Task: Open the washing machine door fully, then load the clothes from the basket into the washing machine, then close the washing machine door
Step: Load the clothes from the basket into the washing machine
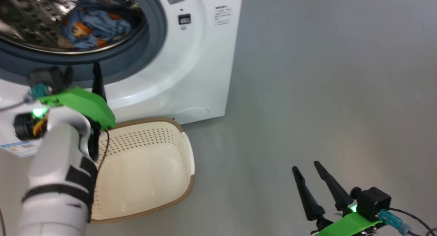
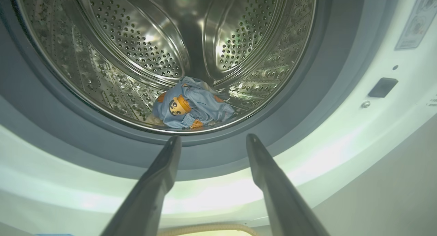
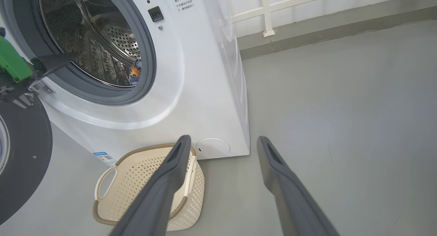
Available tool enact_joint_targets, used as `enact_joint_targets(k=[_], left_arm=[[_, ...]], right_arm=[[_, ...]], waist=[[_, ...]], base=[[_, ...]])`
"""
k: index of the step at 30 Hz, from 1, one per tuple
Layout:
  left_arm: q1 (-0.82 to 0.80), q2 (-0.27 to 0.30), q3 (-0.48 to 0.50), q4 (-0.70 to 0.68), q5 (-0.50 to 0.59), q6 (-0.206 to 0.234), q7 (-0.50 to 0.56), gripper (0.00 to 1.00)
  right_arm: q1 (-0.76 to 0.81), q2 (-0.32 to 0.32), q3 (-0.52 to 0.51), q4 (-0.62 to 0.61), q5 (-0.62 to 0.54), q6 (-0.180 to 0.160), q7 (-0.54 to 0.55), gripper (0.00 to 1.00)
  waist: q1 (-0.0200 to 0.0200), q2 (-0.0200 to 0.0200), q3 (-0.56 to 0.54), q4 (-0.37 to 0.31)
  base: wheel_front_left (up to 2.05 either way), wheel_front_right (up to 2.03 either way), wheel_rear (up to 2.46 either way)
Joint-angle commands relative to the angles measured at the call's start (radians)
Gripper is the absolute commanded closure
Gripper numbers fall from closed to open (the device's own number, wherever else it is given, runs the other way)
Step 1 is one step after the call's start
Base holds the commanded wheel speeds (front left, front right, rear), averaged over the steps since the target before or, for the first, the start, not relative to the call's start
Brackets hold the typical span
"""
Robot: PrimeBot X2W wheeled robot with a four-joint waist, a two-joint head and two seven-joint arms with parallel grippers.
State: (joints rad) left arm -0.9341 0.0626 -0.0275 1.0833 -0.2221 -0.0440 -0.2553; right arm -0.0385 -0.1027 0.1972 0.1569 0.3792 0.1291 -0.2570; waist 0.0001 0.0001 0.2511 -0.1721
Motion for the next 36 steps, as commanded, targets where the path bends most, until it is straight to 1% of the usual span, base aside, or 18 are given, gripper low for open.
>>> enact_joint_targets(k=[1,9,15,19,22,24,25,28,32,36], left_arm=[[0.026,0.026,0.011,-0.039,-0.010,-0.007,-0.006,0.00],[0.191,-0.006,-0.007,-0.136,-0.038,-0.032,-0.006,0.00],[0.334,-0.012,-0.045,-0.216,-0.065,-0.050,-0.006,0.00],[0.441,-0.012,-0.067,-0.303,-0.095,-0.056,-0.006,0.00],[0.532,-0.012,-0.073,-0.383,-0.106,-0.046,-0.006,0.00],[0.591,-0.012,-0.070,-0.446,-0.107,-0.030,-0.006,0.00],[0.591,-0.012,-0.070,-0.446,-0.107,-0.030,-0.006,0.00],[0.671,-0.012,-0.060,-0.541,-0.102,-0.014,-0.006,0.00],[0.764,-0.012,-0.046,-0.640,-0.086,-0.005,-0.006,0.00],[0.835,-0.012,-0.033,-0.724,-0.091,-0.013,-0.006,0.00]], right_arm=[[0.011,-0.014,0.010,-0.022,-0.010,0.002,-0.005,0.00],[0.036,-0.022,-0.022,-0.023,-0.018,0.002,-0.005,0.00],[0.053,-0.024,-0.019,-0.019,-0.024,0.002,-0.005,0.00],[0.058,-0.037,-0.008,-0.014,-0.025,0.002,-0.005,0.00],[0.065,-0.047,-0.005,-0.009,-0.027,0.002,-0.005,0.00],[0.072,-0.052,-0.003,-0.009,-0.028,0.002,-0.005,0.00],[0.072,-0.052,-0.003,-0.009,-0.028,0.002,-0.005,0.00],[0.075,-0.058,0.001,-0.008,-0.029,0.002,-0.005,0.00],[0.077,-0.063,0.006,-0.007,-0.030,0.002,-0.005,0.00],[0.077,-0.067,0.011,-0.005,-0.028,0.002,-0.005,0.00]], waist=[[-0.0001,-0.0001,-0.040,0.040],[-0.0001,-0.0001,-0.105,0.084],[-0.0001,-0.0001,-0.162,0.102],[-0.0001,-0.0001,-0.197,0.105],[-0.0001,-0.0001,-0.227,0.110],[-0.0001,-0.0001,-0.239,0.115],[-0.0001,-0.0001,-0.239,0.115],[-0.0001,-0.0001,-0.247,0.120],[-0.0001,-0.0001,-0.254,0.124],[-0.0001,-0.0001,-0.259,0.122]], base=[[0.00,0.00,0.00],[0.00,0.00,0.00],[0.00,0.00,0.00],[0.00,0.00,0.00],[0.00,0.00,0.00],[0.00,0.00,0.00],[0.00,0.00,0.00],[0.00,0.00,0.00],[0.00,0.00,0.00],[0.00,0.00,0.00]])
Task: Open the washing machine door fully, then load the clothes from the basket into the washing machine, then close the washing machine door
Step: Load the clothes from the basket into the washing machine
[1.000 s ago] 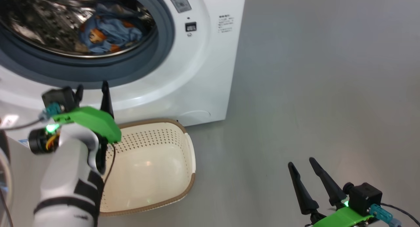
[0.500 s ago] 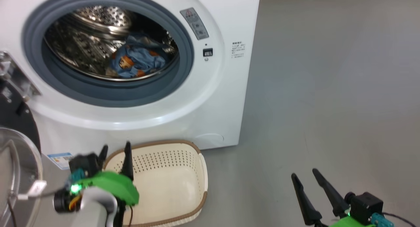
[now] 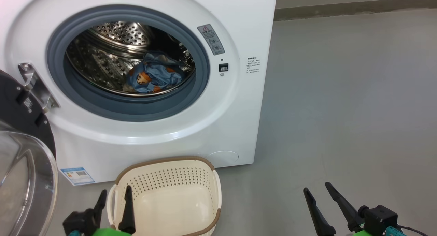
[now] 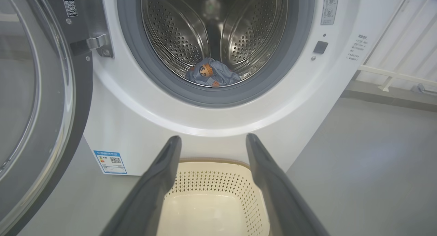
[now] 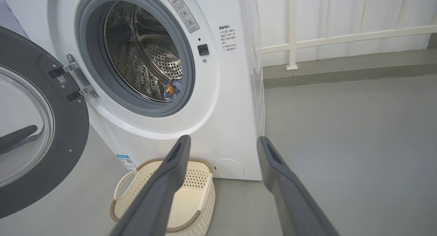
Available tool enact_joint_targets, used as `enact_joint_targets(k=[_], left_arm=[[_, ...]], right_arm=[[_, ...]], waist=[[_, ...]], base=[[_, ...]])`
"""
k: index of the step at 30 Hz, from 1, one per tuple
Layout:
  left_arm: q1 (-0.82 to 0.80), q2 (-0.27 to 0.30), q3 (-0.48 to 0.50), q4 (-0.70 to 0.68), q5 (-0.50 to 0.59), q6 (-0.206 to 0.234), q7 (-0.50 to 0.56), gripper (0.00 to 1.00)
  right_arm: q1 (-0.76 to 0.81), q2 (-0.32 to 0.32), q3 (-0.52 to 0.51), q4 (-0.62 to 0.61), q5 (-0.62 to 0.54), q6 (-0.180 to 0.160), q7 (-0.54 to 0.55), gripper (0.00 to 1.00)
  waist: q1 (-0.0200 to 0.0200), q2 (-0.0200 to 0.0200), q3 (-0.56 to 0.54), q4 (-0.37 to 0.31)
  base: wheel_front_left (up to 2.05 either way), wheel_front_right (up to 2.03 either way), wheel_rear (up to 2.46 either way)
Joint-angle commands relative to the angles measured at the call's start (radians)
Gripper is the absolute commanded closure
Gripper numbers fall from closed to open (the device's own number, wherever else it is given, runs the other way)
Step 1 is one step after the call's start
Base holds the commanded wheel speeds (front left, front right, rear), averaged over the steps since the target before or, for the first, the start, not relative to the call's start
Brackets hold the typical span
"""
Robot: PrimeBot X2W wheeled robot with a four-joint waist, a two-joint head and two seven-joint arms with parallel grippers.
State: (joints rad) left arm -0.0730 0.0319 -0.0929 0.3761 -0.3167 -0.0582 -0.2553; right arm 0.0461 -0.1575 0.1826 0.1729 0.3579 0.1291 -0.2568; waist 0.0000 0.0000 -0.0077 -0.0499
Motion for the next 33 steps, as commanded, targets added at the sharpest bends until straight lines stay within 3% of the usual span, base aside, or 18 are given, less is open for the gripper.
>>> enact_joint_targets(k=[1,12,33], left_arm=[[-0.011,0.018,0.035,-0.040,0.002,-0.002,-0.006,0.00],[0.139,0.018,0.075,-0.182,-0.006,-0.010,-0.006,0.00],[0.268,0.018,0.138,-0.296,-0.038,-0.003,-0.006,0.00]], right_arm=[[-0.007,-0.013,0.025,-0.021,-0.007,0.002,-0.005,0.00],[0.013,-0.015,0.008,-0.019,-0.013,0.002,-0.005,0.00],[0.079,-0.012,-0.065,-0.029,-0.029,0.002,-0.005,0.00]], waist=[[0.0000,0.0000,-0.001,-0.001],[0.0000,0.0000,-0.033,-0.019],[0.0000,0.0000,-0.078,-0.034]], base=[[0.00,0.00,0.00],[0.00,0.00,0.00],[0.00,0.00,0.00]])
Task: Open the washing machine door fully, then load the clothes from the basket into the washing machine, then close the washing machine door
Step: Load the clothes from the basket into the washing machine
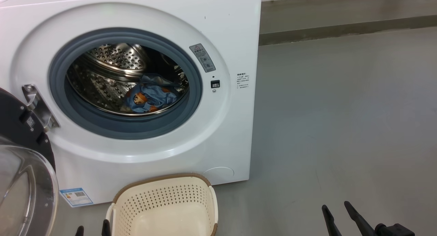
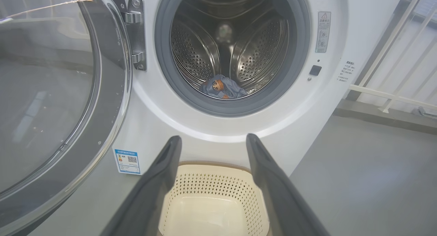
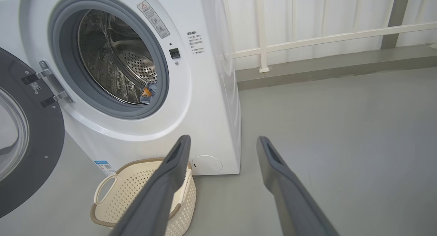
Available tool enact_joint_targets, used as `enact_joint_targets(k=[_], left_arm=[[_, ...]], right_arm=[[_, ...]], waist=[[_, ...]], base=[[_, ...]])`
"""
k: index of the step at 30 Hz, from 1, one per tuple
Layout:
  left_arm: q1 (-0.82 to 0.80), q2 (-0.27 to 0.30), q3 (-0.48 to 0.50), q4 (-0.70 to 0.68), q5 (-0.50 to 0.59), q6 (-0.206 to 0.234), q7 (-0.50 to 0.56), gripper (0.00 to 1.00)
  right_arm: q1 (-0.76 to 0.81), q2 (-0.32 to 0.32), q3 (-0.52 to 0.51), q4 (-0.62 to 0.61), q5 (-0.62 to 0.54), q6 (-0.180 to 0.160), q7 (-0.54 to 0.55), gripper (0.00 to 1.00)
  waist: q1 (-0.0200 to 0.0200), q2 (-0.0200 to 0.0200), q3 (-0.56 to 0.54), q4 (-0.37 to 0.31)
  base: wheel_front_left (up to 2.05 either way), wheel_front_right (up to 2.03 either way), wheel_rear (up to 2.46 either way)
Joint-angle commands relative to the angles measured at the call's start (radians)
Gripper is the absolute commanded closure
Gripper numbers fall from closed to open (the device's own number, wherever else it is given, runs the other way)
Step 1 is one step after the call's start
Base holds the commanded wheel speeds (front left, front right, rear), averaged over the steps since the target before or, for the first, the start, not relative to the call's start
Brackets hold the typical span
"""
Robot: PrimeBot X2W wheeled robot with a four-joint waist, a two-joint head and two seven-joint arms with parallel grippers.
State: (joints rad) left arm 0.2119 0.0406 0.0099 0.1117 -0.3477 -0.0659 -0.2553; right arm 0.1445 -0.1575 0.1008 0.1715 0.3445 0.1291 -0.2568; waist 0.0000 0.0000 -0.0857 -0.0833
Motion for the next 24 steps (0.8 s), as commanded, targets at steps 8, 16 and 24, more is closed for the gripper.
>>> enact_joint_targets(k=[8,16,24], left_arm=[[0.004,0.010,0.036,-0.041,-0.016,0.011,-0.006,0.00],[0.001,0.010,0.035,-0.039,-0.021,0.013,-0.006,0.00],[-0.002,0.010,0.033,-0.040,-0.014,0.017,-0.006,0.00]], right_arm=[[-0.014,-0.011,0.010,-0.029,-0.017,0.002,-0.005,0.00],[-0.015,-0.011,0.017,-0.032,-0.018,0.002,-0.005,0.00],[-0.018,-0.009,0.022,-0.029,-0.017,0.002,-0.005,0.00]], waist=[[0.0000,0.0000,-0.005,0.007],[0.0000,0.0000,-0.001,0.012],[0.0000,0.0000,0.000,0.007]], base=[[0.00,0.00,0.00],[0.00,0.00,0.00],[0.00,0.00,0.00]])
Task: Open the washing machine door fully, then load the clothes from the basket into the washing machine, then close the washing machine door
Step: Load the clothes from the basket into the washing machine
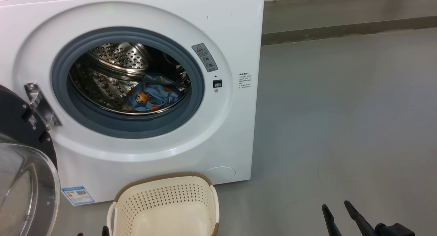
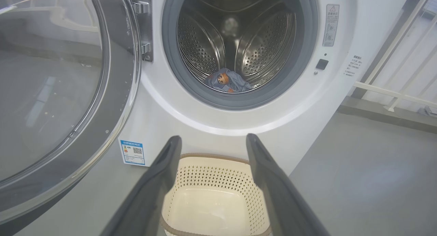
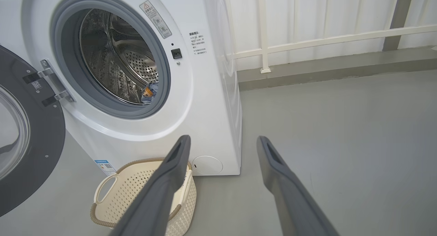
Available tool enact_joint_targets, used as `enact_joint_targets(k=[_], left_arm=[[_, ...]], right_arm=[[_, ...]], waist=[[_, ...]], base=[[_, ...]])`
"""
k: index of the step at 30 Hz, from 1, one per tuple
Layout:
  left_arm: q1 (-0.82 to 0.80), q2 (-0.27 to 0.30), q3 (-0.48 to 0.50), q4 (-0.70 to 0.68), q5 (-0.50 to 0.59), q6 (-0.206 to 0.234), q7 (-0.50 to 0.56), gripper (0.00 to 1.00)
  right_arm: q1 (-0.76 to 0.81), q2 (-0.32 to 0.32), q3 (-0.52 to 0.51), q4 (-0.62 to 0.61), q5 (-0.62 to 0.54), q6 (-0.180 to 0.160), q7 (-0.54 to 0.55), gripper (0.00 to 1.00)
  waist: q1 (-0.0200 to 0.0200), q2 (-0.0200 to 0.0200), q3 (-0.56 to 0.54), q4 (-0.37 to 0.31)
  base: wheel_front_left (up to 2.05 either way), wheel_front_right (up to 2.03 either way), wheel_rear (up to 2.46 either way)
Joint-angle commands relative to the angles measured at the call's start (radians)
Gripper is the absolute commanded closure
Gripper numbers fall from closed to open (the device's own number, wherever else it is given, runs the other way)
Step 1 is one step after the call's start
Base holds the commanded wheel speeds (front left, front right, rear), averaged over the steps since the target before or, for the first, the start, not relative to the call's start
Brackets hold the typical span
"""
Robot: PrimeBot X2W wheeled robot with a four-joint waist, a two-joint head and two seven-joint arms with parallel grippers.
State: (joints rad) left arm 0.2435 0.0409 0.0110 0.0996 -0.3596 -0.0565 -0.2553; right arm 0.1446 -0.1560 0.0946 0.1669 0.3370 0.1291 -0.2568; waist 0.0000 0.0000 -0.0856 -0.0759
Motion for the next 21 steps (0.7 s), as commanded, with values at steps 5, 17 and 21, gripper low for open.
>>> enact_joint_targets(k=[5,17,21], left_arm=[[-0.032,0.009,0.030,-0.029,0.001,0.011,-0.006,0.00],[-0.037,0.009,0.027,-0.025,0.006,0.022,-0.006,0.00],[-0.039,0.009,0.027,-0.023,0.006,0.022,-0.006,0.00]], right_arm=[[-0.016,-0.010,0.028,-0.025,-0.009,0.002,-0.005,0.00],[-0.022,-0.011,0.030,-0.027,-0.007,0.002,-0.005,0.00],[-0.024,-0.010,0.030,-0.026,-0.007,0.002,-0.005,0.00]], waist=[[0.0000,0.0000,0.000,0.000],[0.0000,0.0000,0.012,0.007],[0.0000,0.0000,0.014,0.007]], base=[[0.00,0.00,0.00],[-0.88,0.88,0.00],[-1.66,1.66,0.00]])
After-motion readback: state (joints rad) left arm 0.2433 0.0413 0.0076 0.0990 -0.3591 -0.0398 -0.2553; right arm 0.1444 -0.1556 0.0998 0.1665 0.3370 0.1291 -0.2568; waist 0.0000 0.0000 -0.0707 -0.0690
